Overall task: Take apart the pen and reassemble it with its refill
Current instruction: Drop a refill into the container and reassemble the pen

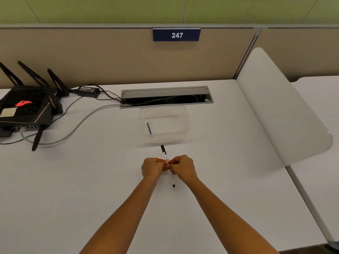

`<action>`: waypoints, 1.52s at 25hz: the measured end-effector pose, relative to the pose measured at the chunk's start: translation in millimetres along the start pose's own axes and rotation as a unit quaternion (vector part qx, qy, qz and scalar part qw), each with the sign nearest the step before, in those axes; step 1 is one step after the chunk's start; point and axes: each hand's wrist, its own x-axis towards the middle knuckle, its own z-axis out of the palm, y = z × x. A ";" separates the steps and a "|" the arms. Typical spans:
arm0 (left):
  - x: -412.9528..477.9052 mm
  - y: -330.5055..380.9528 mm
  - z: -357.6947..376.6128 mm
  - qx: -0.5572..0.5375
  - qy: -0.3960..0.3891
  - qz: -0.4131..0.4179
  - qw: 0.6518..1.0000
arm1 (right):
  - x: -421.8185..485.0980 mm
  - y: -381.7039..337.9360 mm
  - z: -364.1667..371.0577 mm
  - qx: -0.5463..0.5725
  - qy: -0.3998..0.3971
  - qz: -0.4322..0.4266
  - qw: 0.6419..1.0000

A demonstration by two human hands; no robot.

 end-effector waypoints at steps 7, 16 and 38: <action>9.2 -0.8 -0.5 0.072 -0.001 -0.016 0.997 | 9.0 6.7 10.5 -0.011 -0.003 0.034 0.999; 15.1 1.9 -3.9 0.145 -0.003 -0.001 0.989 | 12.4 5.2 22.8 -0.030 0.015 0.036 0.999; 5.3 -16.1 -17.9 0.190 0.005 0.070 0.979 | -0.4 -0.8 23.2 -0.005 0.036 0.048 0.998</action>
